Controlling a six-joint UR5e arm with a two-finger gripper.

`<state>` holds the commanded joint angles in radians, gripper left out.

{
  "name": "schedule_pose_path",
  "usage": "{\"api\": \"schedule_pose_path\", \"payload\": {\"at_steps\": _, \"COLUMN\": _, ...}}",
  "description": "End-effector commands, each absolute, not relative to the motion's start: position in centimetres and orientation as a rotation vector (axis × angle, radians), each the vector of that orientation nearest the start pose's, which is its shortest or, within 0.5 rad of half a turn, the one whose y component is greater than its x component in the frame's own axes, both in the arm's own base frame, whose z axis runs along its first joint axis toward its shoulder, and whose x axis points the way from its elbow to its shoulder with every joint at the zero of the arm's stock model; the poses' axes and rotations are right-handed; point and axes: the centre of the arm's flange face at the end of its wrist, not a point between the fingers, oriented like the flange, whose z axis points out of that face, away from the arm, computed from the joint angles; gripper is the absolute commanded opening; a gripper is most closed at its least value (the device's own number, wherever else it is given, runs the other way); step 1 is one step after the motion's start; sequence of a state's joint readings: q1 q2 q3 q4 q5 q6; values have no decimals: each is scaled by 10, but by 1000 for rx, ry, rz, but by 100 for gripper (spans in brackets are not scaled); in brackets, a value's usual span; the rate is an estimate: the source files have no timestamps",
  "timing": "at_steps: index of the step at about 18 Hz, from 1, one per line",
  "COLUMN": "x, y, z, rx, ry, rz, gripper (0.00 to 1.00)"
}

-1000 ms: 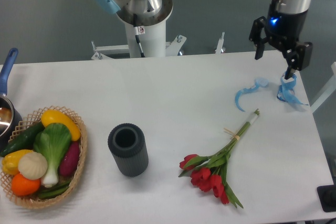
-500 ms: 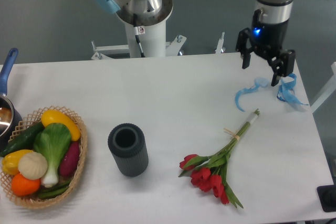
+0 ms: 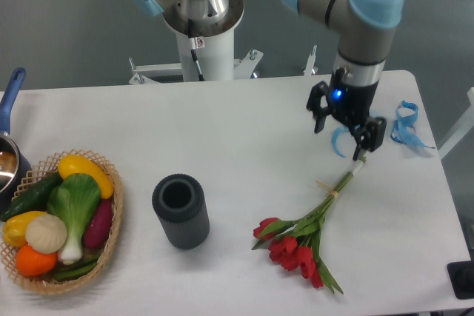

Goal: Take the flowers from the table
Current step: 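Move the open gripper over the red tulip bunch and lower it, then close the gripper around the tulip stems below the blooms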

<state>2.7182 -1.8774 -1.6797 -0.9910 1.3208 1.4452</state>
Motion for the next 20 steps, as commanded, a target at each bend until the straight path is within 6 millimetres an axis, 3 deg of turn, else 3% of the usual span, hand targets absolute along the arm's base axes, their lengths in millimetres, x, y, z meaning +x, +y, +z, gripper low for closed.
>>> {"api": "schedule_pose_path", "payload": {"at_steps": 8, "x": -484, "y": 430, "z": 264, "rx": -2846, "ry": 291, "rz": 35, "gripper": 100}}
{"api": "schedule_pose_path", "payload": {"at_steps": 12, "x": -492, "y": 437, "z": 240, "rx": -2852, "ry": 273, "rz": 10, "gripper": 100}}
{"api": "schedule_pose_path", "payload": {"at_steps": 14, "x": -494, "y": 439, "z": 219, "rx": -2861, "ry": 279, "rz": -17, "gripper": 100}}
{"api": "schedule_pose_path", "payload": {"at_steps": 20, "x": -499, "y": 446, "z": 208, "rx": -2856, "ry": 285, "rz": -3, "gripper": 100}}
